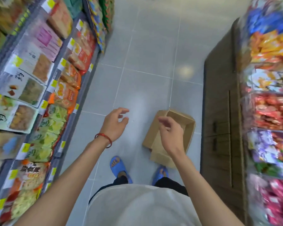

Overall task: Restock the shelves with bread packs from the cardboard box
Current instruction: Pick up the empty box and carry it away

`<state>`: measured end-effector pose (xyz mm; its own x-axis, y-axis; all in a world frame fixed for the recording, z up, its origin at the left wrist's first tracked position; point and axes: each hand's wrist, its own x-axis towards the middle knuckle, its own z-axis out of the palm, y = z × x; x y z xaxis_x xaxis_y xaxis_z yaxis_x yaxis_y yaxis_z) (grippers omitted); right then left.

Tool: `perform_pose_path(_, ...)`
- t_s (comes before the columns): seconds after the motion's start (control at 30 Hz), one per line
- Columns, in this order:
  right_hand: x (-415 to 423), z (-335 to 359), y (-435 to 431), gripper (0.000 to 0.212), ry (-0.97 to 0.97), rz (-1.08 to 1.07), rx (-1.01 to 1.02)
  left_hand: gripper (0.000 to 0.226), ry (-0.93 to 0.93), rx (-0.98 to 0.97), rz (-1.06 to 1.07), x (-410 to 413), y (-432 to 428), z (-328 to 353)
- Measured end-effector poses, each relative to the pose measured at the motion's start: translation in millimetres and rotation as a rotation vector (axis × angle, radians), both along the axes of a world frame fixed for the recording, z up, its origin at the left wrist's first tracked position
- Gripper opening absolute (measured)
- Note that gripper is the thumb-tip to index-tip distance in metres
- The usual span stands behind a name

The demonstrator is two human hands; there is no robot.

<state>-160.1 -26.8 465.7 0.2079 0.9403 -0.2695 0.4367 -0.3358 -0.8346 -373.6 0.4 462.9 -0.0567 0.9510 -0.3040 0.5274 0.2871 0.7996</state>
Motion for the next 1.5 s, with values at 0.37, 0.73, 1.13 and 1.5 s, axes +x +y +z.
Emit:
perform_pose_path(0.37, 198, -49, -46, 0.026, 0.040, -0.110, -0.134, 0.030, 0.104, -0.135, -0.192, 179, -15, -50)
perform_pose_path(0.73, 272, -161, -12, 0.027, -0.077, -0.255, -0.253, 0.030, 0.110, -0.365, -0.172, 237, 49, -182)
perform_pose_path(1.13, 298, -468, 10, 0.045, -0.299, -0.284, -0.375, 0.050, 0.363, -0.494, -0.537, 266, 74, -476)
perform_pose_path(1.5, 325, -626, -1, 0.078, -0.385, -0.342, -0.369, 0.097, 0.390, -0.143, -0.381, 295, 81, -629)
